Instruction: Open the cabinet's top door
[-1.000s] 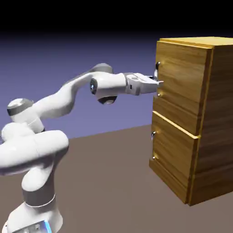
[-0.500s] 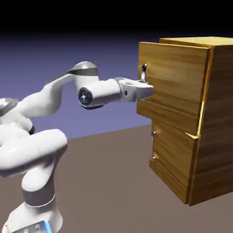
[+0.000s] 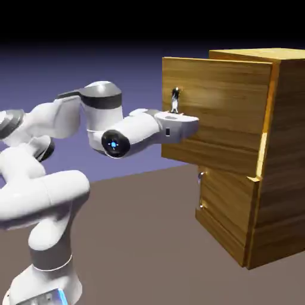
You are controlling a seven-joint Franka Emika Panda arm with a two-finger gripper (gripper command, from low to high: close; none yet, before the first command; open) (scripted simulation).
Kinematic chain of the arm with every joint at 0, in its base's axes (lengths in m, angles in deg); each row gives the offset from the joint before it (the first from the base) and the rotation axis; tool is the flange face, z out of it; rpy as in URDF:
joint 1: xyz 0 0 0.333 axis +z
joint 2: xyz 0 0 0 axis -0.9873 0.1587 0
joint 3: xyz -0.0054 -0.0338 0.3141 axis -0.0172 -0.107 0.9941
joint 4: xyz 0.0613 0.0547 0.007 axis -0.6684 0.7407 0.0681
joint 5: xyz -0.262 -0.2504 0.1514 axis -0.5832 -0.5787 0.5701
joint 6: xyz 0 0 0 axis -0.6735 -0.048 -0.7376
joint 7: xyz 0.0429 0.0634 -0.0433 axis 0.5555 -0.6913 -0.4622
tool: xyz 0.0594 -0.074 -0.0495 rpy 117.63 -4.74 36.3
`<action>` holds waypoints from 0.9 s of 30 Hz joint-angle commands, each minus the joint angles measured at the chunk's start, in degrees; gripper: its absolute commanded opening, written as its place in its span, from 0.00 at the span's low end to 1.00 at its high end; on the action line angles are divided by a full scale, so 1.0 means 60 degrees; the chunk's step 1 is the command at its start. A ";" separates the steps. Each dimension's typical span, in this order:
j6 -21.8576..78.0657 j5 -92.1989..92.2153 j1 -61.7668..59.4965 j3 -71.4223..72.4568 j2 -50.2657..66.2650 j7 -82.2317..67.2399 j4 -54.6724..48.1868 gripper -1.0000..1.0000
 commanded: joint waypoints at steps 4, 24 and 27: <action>0.1651 -0.0888 -0.0957 -0.0488 -0.0864 -0.0733 -0.0168 0.00; 0.7534 -0.8000 -0.7147 0.1319 -0.6957 -0.7110 -0.5011 0.00; 0.7486 -0.9083 -0.7808 0.2086 -0.7994 -0.7831 -0.6018 0.00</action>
